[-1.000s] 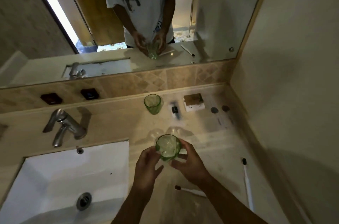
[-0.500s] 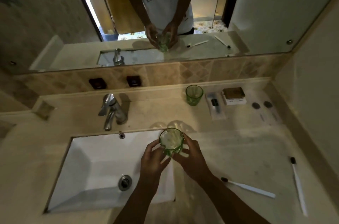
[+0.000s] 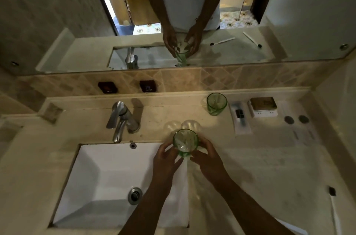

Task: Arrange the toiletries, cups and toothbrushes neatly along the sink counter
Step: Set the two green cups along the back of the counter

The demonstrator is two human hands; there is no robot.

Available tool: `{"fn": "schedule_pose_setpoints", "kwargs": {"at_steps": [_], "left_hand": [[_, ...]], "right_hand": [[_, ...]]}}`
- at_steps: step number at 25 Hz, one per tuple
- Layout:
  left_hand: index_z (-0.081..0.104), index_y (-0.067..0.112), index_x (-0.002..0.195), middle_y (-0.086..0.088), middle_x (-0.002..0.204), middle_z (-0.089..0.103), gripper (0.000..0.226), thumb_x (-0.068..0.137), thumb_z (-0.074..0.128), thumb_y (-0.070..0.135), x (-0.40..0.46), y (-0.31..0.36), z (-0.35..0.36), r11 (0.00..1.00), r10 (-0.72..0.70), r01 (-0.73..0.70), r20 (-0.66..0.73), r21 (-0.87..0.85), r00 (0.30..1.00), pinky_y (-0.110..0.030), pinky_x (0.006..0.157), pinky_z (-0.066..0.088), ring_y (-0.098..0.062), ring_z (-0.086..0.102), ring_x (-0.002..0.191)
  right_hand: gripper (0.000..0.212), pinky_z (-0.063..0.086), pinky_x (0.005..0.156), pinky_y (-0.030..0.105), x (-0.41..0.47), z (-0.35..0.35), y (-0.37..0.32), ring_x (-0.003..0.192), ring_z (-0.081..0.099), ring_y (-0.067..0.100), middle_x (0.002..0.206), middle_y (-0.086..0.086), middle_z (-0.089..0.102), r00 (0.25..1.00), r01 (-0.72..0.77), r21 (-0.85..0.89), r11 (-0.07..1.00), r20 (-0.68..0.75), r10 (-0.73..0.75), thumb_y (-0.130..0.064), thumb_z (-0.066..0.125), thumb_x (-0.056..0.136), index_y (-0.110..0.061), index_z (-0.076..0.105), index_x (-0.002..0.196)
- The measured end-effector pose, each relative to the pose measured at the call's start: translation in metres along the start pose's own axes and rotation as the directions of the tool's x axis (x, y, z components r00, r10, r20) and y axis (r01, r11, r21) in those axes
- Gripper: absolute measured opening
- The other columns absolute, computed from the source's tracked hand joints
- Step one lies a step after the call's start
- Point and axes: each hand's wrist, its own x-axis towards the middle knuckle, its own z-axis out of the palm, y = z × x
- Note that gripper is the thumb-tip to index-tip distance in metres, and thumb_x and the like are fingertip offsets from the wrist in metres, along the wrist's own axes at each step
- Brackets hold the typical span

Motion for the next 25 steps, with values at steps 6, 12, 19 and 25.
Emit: {"fn": "schedule_pose_setpoints", "kwargs": {"at_steps": [6, 12, 19, 25], "left_hand": [[0.067, 0.008, 0.117, -0.019, 0.116, 0.071, 0.032, 0.087, 0.069, -0.002, 0.059, 0.005, 0.030, 0.997, -0.021, 0.020, 0.012, 0.070, 1.000, -0.042, 0.087, 0.060, -0.036, 0.067, 0.113], [0.067, 0.025, 0.116, -0.005, 0.111, 0.075, 0.034, 0.086, 0.066, 0.011, 0.096, 0.010, 0.045, 0.988, -0.025, 0.022, 0.020, 0.150, 0.999, -0.046, 0.091, 0.058, -0.026, 0.070, 0.106], [0.068, 0.026, 0.108, -0.005, 0.108, 0.076, 0.028, 0.087, 0.065, 0.008, 0.112, 0.014, 0.046, 0.989, -0.026, 0.023, 0.016, 0.144, 1.000, -0.041, 0.089, 0.060, -0.025, 0.073, 0.101], [0.068, 0.007, 0.115, -0.019, 0.113, 0.072, 0.025, 0.092, 0.062, 0.000, 0.108, 0.004, 0.037, 0.998, -0.058, 0.061, -0.094, 0.027, 0.994, -0.043, 0.090, 0.059, -0.024, 0.073, 0.098]], "right_hand": [[0.039, 0.054, 0.095, 0.041, 0.053, -0.007, -0.006, 0.108, 0.064, 0.008, 0.116, -0.015, 0.066, 0.992, -0.026, -0.095, 0.995, -0.125, 0.014, -0.029, 0.073, 0.080, -0.034, 0.059, 0.117], [0.041, 0.053, 0.090, 0.032, 0.097, -0.008, -0.008, 0.108, 0.063, 0.004, 0.118, -0.016, 0.066, 0.988, -0.026, -0.130, 0.991, -0.155, 0.006, -0.025, 0.071, 0.083, -0.032, 0.058, 0.122], [0.043, 0.045, 0.071, 0.003, 0.109, -0.003, -0.008, 0.092, 0.058, -0.023, 0.113, -0.018, 0.063, 0.990, -0.022, -0.152, 0.988, -0.141, 0.001, -0.020, 0.068, 0.088, -0.025, 0.054, 0.128], [0.043, 0.059, 0.071, 0.026, 0.099, -0.005, -0.002, 0.091, 0.071, 0.010, 0.115, -0.001, 0.068, 0.983, -0.083, 0.037, 0.996, -0.159, 0.087, -0.015, 0.067, 0.088, -0.023, 0.056, 0.129]]}}
